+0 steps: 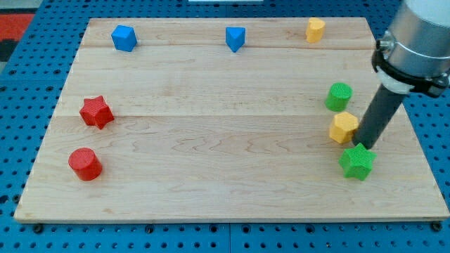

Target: Move your arm at the top center

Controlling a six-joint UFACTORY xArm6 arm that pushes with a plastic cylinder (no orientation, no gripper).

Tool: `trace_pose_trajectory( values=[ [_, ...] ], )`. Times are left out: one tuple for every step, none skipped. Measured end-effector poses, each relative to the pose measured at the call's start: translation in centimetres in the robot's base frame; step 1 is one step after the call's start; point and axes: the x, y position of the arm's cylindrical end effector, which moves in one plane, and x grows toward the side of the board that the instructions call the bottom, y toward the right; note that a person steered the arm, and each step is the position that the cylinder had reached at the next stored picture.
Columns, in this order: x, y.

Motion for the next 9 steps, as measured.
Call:
trace_pose_trajectory(
  values=[
    [-0.3,0.8],
    [-2.0,7.9],
    [-10.6,7.8],
    [-17.4,0.8],
    [-17.4,-10.7],
    [-15.8,-22.9],
    [-21.9,-25.2],
    [-25.6,-23.7],
    [-25.6,-23.7]
  ],
)
